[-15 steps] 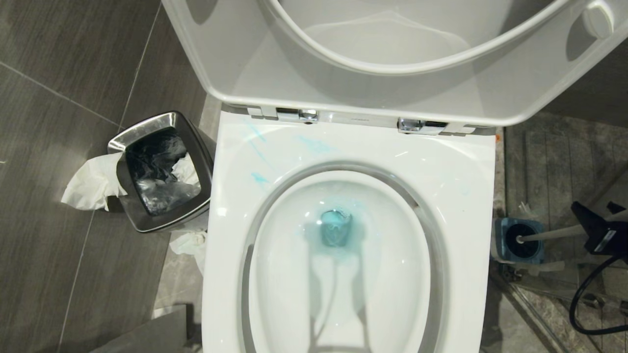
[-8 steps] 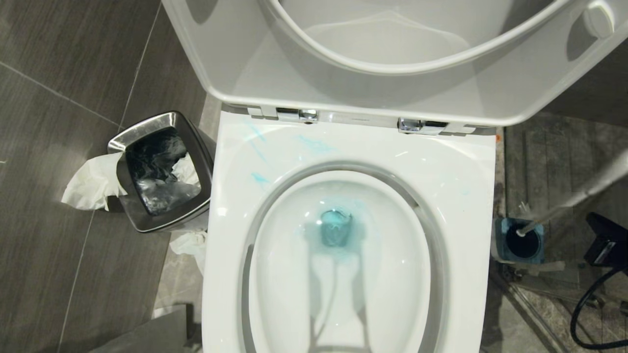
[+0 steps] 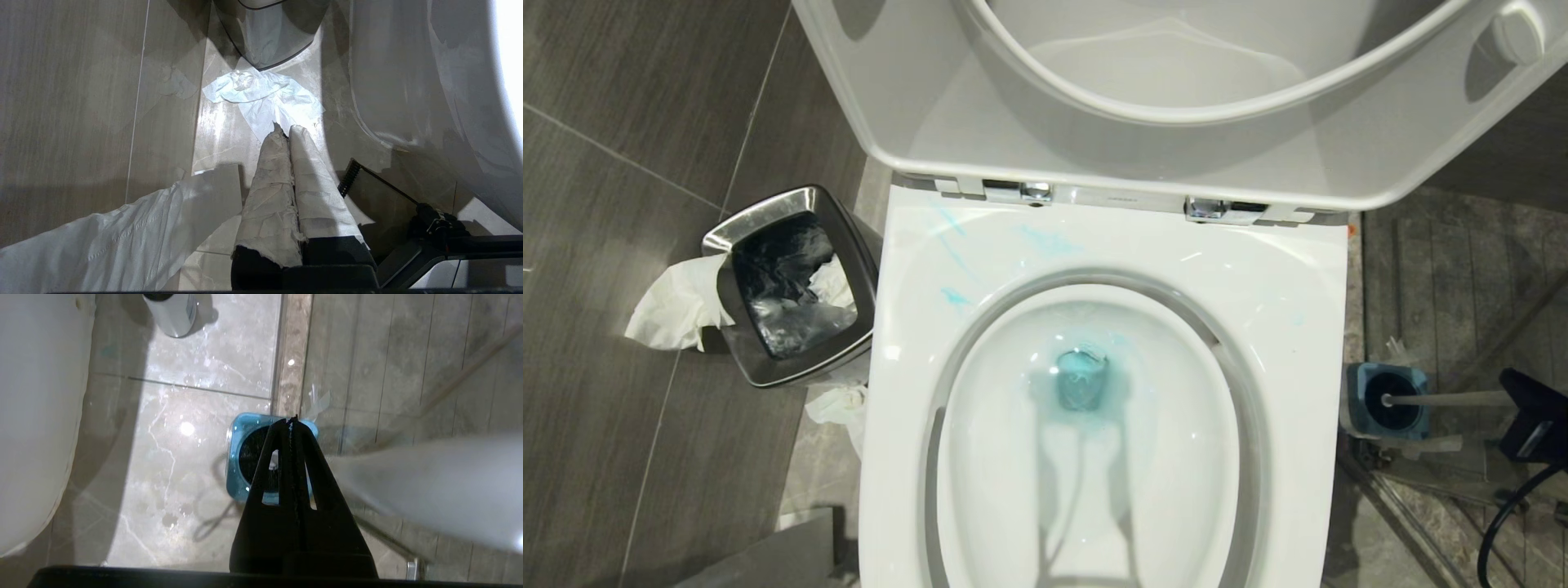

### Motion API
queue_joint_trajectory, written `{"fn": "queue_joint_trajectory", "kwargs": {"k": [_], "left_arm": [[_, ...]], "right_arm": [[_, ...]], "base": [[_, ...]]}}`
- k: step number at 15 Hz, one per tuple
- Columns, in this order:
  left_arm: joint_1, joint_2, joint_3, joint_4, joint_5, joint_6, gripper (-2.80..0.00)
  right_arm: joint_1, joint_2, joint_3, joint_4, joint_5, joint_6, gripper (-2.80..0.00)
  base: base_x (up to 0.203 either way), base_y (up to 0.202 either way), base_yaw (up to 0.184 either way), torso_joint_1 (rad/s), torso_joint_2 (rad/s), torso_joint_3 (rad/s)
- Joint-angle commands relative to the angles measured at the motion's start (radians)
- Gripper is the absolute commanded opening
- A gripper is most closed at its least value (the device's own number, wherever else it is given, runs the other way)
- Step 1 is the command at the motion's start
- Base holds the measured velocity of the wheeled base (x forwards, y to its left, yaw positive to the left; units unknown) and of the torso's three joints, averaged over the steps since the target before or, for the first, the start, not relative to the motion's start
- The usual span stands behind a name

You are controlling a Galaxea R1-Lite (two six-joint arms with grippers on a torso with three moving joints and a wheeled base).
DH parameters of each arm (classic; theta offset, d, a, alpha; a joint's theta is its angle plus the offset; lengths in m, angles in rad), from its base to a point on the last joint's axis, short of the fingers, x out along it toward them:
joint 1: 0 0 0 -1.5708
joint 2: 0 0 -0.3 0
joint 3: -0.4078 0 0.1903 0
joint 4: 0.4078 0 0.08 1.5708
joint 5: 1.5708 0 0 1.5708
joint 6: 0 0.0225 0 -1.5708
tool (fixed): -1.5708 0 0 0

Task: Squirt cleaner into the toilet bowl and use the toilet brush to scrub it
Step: Scrub the toilet bowl

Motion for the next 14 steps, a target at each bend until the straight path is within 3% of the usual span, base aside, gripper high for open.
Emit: {"fn": "queue_joint_trajectory", "kwargs": {"k": [1, 2, 3, 9, 14], "left_arm": [[0.000, 0.000, 0.002, 0.000, 0.000, 0.000, -2.80], [0.000, 0.000, 0.002, 0.000, 0.000, 0.000, -2.80], [0.000, 0.000, 0.002, 0.000, 0.000, 0.000, -2.80], [0.000, 0.000, 0.002, 0.000, 0.000, 0.000, -2.80], [0.000, 0.000, 0.002, 0.000, 0.000, 0.000, -2.80]], "right_arm": [[0.001, -0.025, 0.054, -0.006, 0.013, -0.001, -2.80], [0.001, -0.048, 0.073, 0.005, 0.029, -0.001, -2.80], [0.001, -0.070, 0.074, 0.033, 0.039, 0.000, 0.00], [-0.006, -0.229, 0.074, 0.206, 0.072, 0.017, 0.00], [-0.151, -0.237, 0.072, 0.333, 0.118, 0.015, 0.00]], "base": [[0.000, 0.000, 0.000, 0.000, 0.00, 0.000], [0.000, 0.000, 0.000, 0.000, 0.00, 0.000], [0.000, 0.000, 0.000, 0.000, 0.00, 0.000], [0.000, 0.000, 0.000, 0.000, 0.00, 0.000], [0.000, 0.000, 0.000, 0.000, 0.00, 0.000]]}}
